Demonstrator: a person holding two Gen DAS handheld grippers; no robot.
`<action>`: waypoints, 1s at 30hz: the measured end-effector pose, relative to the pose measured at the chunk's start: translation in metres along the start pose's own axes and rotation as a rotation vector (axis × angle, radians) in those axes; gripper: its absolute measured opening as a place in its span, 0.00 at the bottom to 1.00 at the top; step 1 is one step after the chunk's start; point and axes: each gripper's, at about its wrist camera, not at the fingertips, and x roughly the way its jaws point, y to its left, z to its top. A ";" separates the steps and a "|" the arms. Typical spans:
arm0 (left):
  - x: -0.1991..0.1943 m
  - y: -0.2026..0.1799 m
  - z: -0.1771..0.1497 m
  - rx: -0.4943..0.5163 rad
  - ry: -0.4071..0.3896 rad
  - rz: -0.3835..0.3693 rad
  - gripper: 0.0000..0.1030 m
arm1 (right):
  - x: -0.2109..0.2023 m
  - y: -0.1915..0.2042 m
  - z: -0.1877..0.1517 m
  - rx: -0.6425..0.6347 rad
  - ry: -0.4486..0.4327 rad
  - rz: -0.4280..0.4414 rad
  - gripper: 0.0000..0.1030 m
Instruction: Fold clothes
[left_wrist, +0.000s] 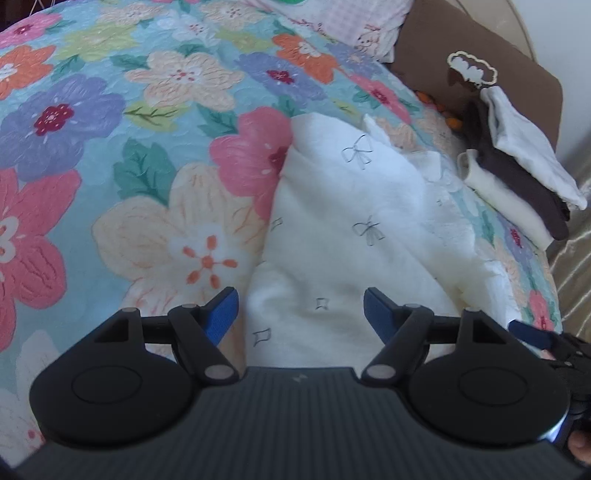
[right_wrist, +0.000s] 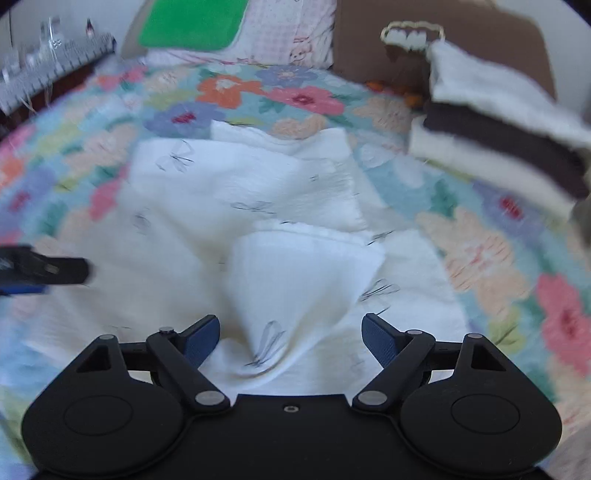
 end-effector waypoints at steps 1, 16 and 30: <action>0.001 0.001 -0.001 -0.003 0.004 0.008 0.72 | 0.003 0.000 -0.002 -0.026 -0.001 -0.046 0.63; 0.004 -0.005 -0.007 0.035 0.036 0.016 0.72 | -0.052 -0.090 -0.024 0.364 -0.245 0.042 0.02; 0.007 -0.012 -0.012 0.095 0.056 0.038 0.73 | -0.004 -0.091 -0.029 0.347 0.038 -0.154 0.03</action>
